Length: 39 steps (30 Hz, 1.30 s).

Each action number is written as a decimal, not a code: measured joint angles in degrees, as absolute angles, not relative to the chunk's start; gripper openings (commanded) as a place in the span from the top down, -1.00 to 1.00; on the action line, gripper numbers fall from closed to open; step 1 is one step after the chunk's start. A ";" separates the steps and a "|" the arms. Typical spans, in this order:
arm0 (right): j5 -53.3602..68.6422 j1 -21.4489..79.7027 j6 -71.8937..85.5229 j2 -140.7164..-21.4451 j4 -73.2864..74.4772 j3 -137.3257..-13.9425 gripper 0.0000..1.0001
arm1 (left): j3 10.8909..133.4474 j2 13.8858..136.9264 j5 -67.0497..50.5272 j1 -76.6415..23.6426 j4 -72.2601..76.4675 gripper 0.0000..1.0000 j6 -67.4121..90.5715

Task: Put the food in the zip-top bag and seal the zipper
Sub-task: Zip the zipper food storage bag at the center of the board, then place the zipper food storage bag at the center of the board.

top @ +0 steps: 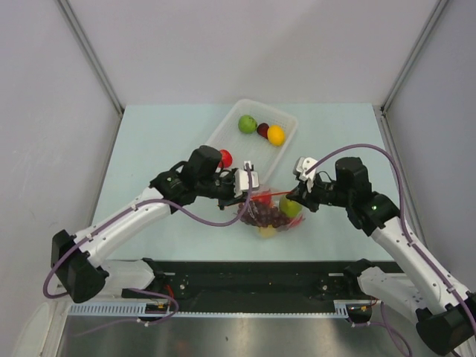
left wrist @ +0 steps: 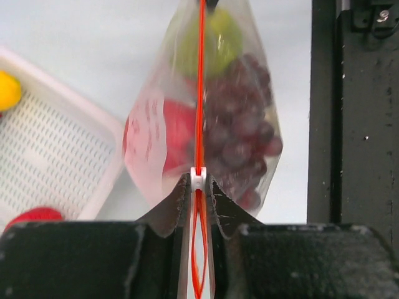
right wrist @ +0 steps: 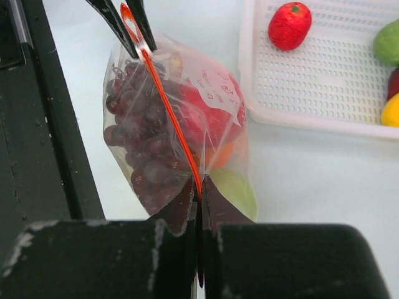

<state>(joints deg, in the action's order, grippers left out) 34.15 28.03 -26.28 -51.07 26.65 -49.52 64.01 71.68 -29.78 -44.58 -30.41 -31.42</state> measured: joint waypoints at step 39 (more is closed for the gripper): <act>38.44 16.60 -30.20 -54.52 28.47 -52.42 1.00 | 64.62 67.20 -24.73 -34.09 -38.83 1.00 -37.98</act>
<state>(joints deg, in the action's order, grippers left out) 38.44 16.60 -30.20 -54.52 28.47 -52.42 64.62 67.20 -24.73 -34.09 -38.83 -37.98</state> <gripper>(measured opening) 0.013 0.112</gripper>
